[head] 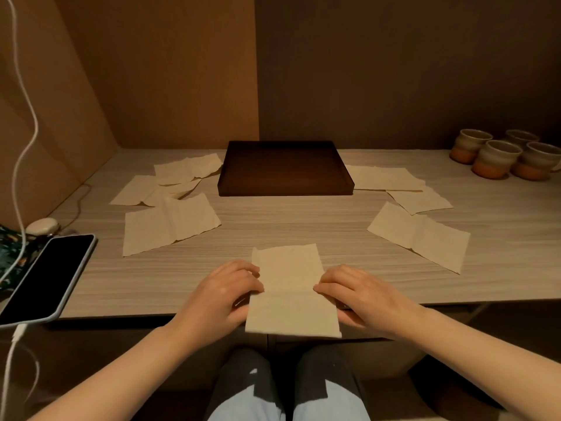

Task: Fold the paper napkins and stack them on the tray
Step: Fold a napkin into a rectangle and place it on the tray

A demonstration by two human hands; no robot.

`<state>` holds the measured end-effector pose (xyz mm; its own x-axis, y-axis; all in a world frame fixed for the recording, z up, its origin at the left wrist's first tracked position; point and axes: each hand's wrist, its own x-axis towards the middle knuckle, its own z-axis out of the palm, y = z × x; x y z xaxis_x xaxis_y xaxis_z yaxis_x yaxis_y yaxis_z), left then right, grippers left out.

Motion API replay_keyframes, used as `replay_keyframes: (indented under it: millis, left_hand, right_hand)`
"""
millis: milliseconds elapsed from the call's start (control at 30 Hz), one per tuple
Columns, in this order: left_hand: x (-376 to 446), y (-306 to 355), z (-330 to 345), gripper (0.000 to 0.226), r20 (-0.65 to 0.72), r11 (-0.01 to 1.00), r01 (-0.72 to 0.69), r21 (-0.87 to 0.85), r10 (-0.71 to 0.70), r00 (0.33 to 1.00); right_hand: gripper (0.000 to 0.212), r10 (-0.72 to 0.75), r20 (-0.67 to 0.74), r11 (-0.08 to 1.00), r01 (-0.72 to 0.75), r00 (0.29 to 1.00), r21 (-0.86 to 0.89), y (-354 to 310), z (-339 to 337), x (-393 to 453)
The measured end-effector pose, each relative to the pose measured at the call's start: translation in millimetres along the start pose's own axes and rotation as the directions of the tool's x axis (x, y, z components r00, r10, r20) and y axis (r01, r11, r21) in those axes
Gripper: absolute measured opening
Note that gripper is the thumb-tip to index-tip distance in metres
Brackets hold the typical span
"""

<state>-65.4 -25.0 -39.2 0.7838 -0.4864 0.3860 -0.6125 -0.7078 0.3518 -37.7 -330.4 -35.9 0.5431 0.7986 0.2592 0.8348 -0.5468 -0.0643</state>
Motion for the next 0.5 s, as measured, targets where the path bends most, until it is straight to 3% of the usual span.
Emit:
replay_keyframes:
  millis: [100, 167, 267, 333, 500]
  left_hand:
    - [6.5, 5.0, 1.9, 0.019, -0.074, 0.949, 0.256, -0.185, -0.273, 0.959]
    - [12.0, 10.3, 3.1, 0.031, -0.102, 0.884, 0.387, -0.261, -0.424, 0.900]
    - [21.1, 15.8, 3.8, 0.030, -0.130, 0.780, 0.536, -0.323, -0.598, 0.791]
    - [26.5, 20.1, 5.9, 0.017, -0.138, 0.722, 0.585, -0.370, -0.666, 0.733]
    - [31.7, 26.7, 8.5, 0.005, -0.150, 0.698, 0.610, -0.374, -0.695, 0.703]
  right_hand:
    - [0.036, 0.270, -0.019, 0.934, -0.257, 0.963, 0.249, -5.1, -3.1, 5.5]
    - [0.033, 0.470, 0.011, 0.815, -0.438, 0.883, 0.379, -9.0, -4.1, 10.5]
    - [0.015, 0.646, 0.017, 0.671, -0.578, 0.763, 0.465, -13.6, -6.7, 28.8]
    - [0.021, 0.719, 0.050, 0.597, -0.653, 0.693, 0.467, -10.9, -9.6, 41.1]
    - [0.031, 0.778, 0.121, 0.522, -0.742, 0.616, 0.421, -9.0, -10.3, 58.4]
